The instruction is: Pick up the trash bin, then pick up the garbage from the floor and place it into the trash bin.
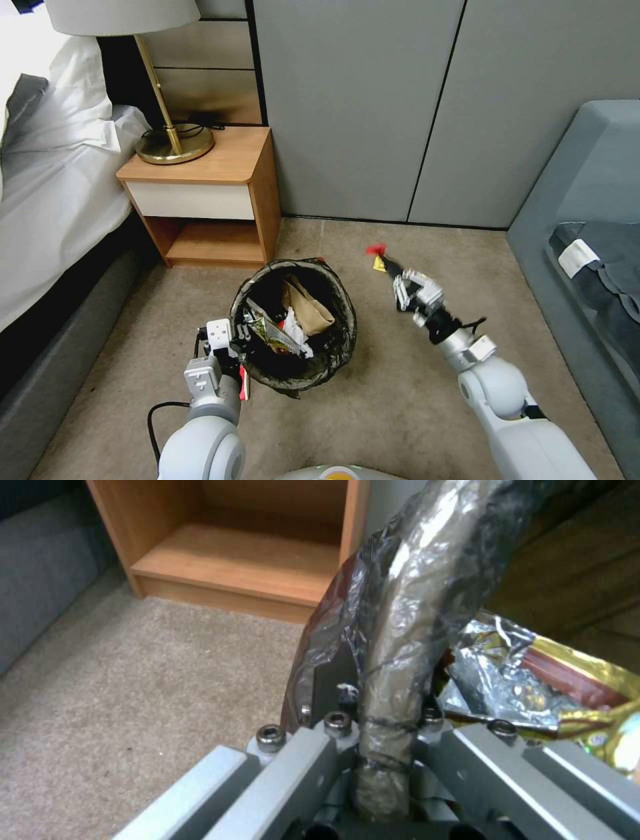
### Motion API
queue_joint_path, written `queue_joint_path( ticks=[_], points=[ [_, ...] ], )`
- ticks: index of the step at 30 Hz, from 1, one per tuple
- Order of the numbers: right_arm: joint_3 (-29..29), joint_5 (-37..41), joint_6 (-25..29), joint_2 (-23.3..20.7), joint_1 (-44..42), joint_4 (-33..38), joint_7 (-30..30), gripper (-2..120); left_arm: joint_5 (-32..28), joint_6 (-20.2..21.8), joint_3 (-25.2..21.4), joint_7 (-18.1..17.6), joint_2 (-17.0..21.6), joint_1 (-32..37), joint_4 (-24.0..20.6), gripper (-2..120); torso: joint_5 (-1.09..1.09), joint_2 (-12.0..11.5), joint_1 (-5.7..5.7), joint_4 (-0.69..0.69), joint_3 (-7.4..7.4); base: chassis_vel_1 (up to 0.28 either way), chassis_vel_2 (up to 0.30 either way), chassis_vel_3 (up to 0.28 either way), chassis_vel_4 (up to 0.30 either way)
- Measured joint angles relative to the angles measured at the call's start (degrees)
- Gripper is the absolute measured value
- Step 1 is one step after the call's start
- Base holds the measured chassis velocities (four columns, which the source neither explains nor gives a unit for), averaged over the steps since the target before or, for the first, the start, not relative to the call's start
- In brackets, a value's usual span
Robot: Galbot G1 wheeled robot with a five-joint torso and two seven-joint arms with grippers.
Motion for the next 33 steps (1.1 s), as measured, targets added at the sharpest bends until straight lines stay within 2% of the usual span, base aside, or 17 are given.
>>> queue_joint_path(
  ticks=[2,4,5,8,10,12,13,19,22,31,33],
  points=[
    [-0.02,0.65,-0.21,-0.08,-0.27,1.94,0.62,0,0.00,0.00,0.01,0.00,0.05,0.00,0.06,0,0.00,0.00,0.00,0.00,0.00,0.000,0.000,0.000,0.000],
    [-0.76,3.44,-1.44,-0.57,-1.67,9.78,2.56,0,0.09,0.00,0.19,-0.01,0.17,0.06,0.36,0,0.02,0.00,0.00,0.01,0.00,0.000,0.000,0.000,0.000],
    [-0.76,3.44,-1.44,-0.57,-1.67,9.78,2.56,0,0.09,0.00,0.19,-0.01,0.17,0.06,0.36,0,0.02,0.00,0.00,0.01,0.00,0.000,0.000,0.000,0.000],
    [-4.10,3.62,-2.33,-1.17,-5.28,19.35,2.35,0,0.55,0.01,0.73,0.00,0.09,0.05,0.60,0,-0.01,0.00,0.00,0.00,0.00,0.000,0.000,0.000,0.000],
    [-4.99,2.68,-2.19,-1.21,-6.12,19.98,2.04,0,0.62,0.01,0.81,0.00,0.08,0.06,0.64,0,0.00,0.00,0.00,0.00,0.00,0.000,0.000,0.000,0.000],
    [-8.87,-1.46,-0.54,-1.41,-8.76,18.89,1.08,0,0.78,0.02,0.97,0.01,0.09,0.06,0.69,0,0.00,0.00,0.00,0.01,0.00,0.000,0.000,0.000,0.000],
    [-8.87,-1.46,-0.54,-1.41,-8.76,18.89,1.08,0,0.78,0.02,0.97,0.01,0.09,0.06,0.69,0,0.00,0.00,0.00,0.01,0.00,0.000,0.000,0.000,0.000],
    [-16.29,-7.59,2.20,-0.36,-10.74,10.41,0.11,0,1.22,0.02,1.44,0.09,-0.09,0.36,0.66,0,0.00,0.00,0.00,0.00,0.00,0.000,0.000,0.000,0.000],
    [-17.55,-8.80,2.34,0.33,-9.62,7.22,0.57,0,-0.19,0.80,1.89,-0.04,-0.03,0.75,0.16,0,0.00,0.00,0.00,0.00,0.00,0.000,0.000,0.000,0.000],
    [-16.90,-9.84,2.03,0.88,-8.20,3.50,3.20,0,-0.18,0.94,1.78,-0.24,0.11,0.89,0.04,0,0.00,0.00,0.00,0.00,0.00,0.000,0.000,0.000,0.000],
    [-16.68,-10.06,2.03,0.95,-8.04,3.01,4.13,7,-0.16,0.97,1.85,-0.26,0.04,0.90,0.04,0,0.00,0.00,0.00,0.00,0.00,0.000,0.000,0.000,0.000]
  ],
)
